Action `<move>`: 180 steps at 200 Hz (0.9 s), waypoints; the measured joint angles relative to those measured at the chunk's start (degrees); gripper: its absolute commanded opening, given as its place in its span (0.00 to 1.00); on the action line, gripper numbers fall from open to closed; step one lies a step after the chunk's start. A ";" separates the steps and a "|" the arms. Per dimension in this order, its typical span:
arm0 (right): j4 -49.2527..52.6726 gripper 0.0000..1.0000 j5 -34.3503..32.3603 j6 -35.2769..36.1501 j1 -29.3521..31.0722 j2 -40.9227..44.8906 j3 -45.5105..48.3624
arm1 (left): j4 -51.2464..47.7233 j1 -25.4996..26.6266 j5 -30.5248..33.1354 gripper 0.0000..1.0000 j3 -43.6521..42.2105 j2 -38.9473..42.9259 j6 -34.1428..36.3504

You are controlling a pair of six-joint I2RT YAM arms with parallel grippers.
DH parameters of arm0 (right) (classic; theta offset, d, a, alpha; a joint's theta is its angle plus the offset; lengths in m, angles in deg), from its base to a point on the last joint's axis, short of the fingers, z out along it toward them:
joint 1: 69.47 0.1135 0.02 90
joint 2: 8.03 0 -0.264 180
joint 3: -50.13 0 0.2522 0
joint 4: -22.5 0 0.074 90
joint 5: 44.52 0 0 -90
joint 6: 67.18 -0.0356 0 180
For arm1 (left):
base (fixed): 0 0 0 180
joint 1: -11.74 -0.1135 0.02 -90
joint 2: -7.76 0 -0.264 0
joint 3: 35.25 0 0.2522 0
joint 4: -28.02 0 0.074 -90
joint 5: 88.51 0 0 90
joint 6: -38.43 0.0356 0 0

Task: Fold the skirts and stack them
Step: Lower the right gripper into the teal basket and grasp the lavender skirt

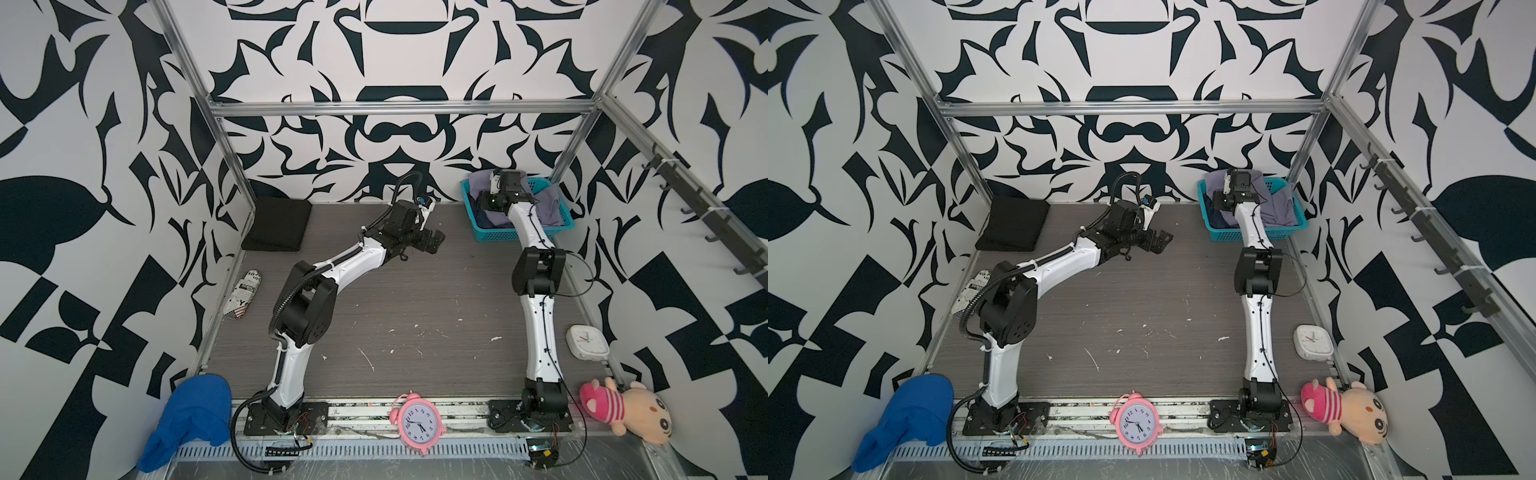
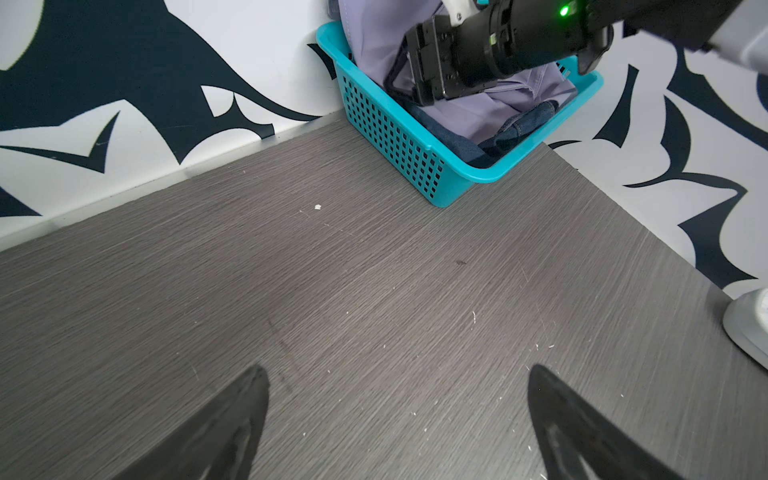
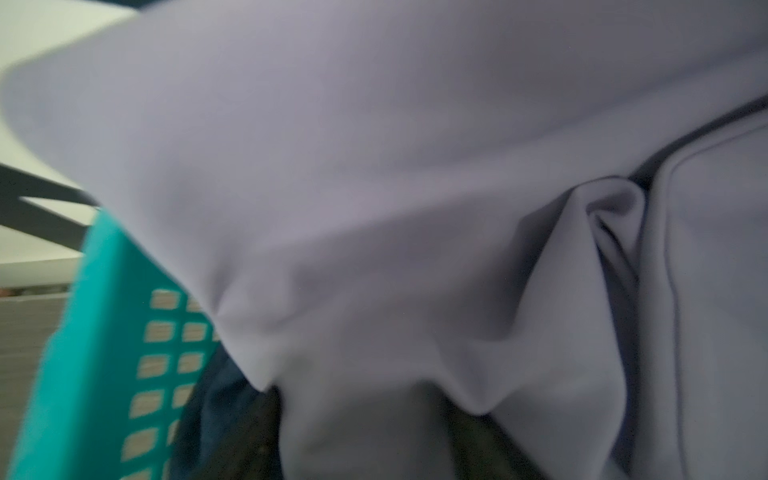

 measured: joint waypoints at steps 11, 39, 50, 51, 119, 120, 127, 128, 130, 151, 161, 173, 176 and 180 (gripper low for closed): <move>-0.13 0.32 -0.79 -0.55 0.02 -0.15 0.00 | -0.07 -0.02 0.00 0.99 0.00 0.00 0.00; -0.44 0.08 -1.75 -0.98 0.15 0.33 0.00 | -0.76 -0.02 0.11 1.00 0.00 0.00 -0.02; -0.28 0.02 -2.27 -1.01 0.15 0.87 0.00 | -1.05 -0.02 0.22 1.00 0.00 0.00 -0.02; -0.26 0.01 -2.25 -1.33 0.15 0.87 -0.02 | -1.07 0.00 0.24 0.99 0.00 0.00 -0.02; 2.21 0.00 -3.21 -1.25 -0.55 12.55 2.64 | -1.20 -0.02 1.03 0.99 -0.48 0.07 -0.24; 2.27 0.00 -3.21 -1.25 -0.55 12.72 2.64 | -1.20 -0.02 1.05 0.99 -0.52 0.07 -0.24; 2.78 0.00 -3.17 -1.16 -0.55 14.45 2.64 | -1.18 -0.02 1.29 0.99 -0.92 0.15 -0.26; 2.82 0.00 -3.15 -1.14 -0.52 14.62 2.64 | -1.20 -0.02 1.31 0.99 -0.96 0.17 -0.24; 2.99 0.00 -3.13 -1.09 -0.52 15.19 2.64 | -1.18 -0.02 1.40 0.99 -1.16 0.26 -0.24; 5.07 0.00 -2.89 -0.44 -0.42 19.37 2.40 | -1.16 -0.02 2.29 0.99 -3.06 1.25 -0.20; 5.68 0.00 -2.75 -0.11 -0.37 21.03 2.38 | -0.96 -0.02 2.80 1.00 -4.28 2.21 -0.15; 6.34 0.00 -2.60 0.57 -0.33 22.84 2.43 | -0.50 0.00 3.41 0.99 -5.53 3.39 0.02; 6.34 0.00 -2.60 0.81 -0.31 23.30 2.56 | -0.42 -0.02 3.54 0.99 -5.84 3.72 0.07; 6.32 0.00 -2.58 1.01 -0.28 23.78 2.80 | -0.09 0.00 3.72 0.99 -6.25 4.13 0.13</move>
